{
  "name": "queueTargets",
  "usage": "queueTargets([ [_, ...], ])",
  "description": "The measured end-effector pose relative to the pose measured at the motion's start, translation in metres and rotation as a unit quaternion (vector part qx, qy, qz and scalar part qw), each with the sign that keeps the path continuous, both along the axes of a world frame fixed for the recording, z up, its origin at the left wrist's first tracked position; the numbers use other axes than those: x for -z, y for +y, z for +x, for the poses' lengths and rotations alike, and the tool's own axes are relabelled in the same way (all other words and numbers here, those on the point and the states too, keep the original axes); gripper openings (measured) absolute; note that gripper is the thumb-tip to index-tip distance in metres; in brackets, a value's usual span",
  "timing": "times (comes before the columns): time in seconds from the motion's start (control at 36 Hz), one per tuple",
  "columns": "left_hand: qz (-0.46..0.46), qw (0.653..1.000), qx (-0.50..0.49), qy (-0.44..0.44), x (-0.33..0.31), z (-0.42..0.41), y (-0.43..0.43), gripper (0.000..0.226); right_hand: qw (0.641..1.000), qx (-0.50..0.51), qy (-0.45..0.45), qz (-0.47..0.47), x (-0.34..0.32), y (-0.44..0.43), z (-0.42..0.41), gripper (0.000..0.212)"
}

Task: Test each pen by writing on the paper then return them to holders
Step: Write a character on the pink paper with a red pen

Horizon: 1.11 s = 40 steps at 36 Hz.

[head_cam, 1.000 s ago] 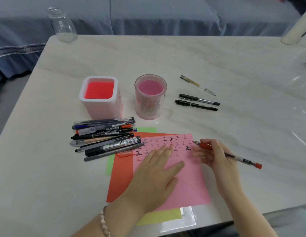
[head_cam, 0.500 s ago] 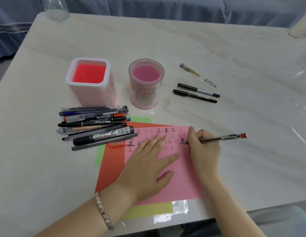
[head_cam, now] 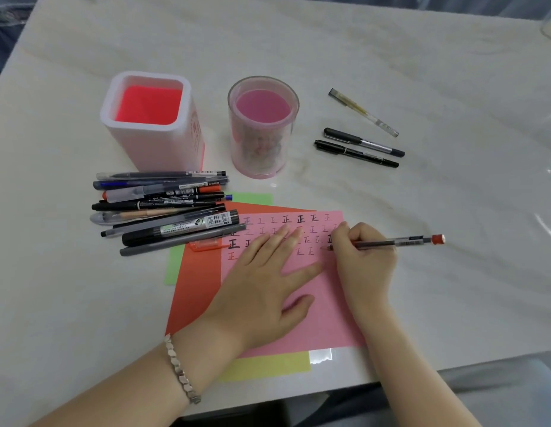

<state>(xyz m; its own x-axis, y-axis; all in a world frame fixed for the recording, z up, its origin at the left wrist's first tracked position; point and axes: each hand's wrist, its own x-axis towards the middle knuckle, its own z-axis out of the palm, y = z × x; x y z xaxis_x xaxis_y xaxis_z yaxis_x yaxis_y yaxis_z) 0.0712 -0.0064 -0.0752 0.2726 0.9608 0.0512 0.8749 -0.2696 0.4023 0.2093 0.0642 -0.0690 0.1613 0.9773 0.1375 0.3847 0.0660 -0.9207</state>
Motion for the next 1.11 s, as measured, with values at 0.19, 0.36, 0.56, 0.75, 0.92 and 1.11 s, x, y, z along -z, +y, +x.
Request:
queueTargets([
  [0.19, -0.005, 1.0, -0.001, 0.0, -0.0008, 0.0, -0.0002, 0.044, 1.0, 0.01, -0.003, 0.0, 0.0012, 0.0003, 0.0001, 0.041],
  [0.36, -0.003, 1.0, -0.001, -0.004, -0.0012, 0.0, 0.0004, 0.043, 1.0, 0.012, -0.014, 0.002, 0.002, 0.0021, 0.0001, 0.042],
  [0.56, -0.006, 1.0, -0.001, -0.005, 0.0006, 0.0002, 0.0019, 0.044, 0.999, 0.005, -0.033, -0.001, 0.0022, 0.0032, -0.0003, 0.041],
  [0.75, -0.006, 1.0, -0.001, -0.004, 0.0015, -0.0002, 0.0029, 0.044, 0.999, 0.023, -0.045, 0.01, 0.0028, 0.0033, -0.0018, 0.036],
  [0.92, -0.003, 1.0, -0.001, -0.005, 0.0012, -0.0001, 0.003, 0.044, 0.999, 0.016, -0.037, 0.005, 0.0025, 0.0049, -0.0007, 0.035],
  [1.11, -0.005, 1.0, -0.003, -0.004, 0.0014, -0.0004, 0.0031, 0.044, 0.999, 0.006, -0.039, -0.002, 0.0048, 0.0053, -0.0006, 0.034],
])
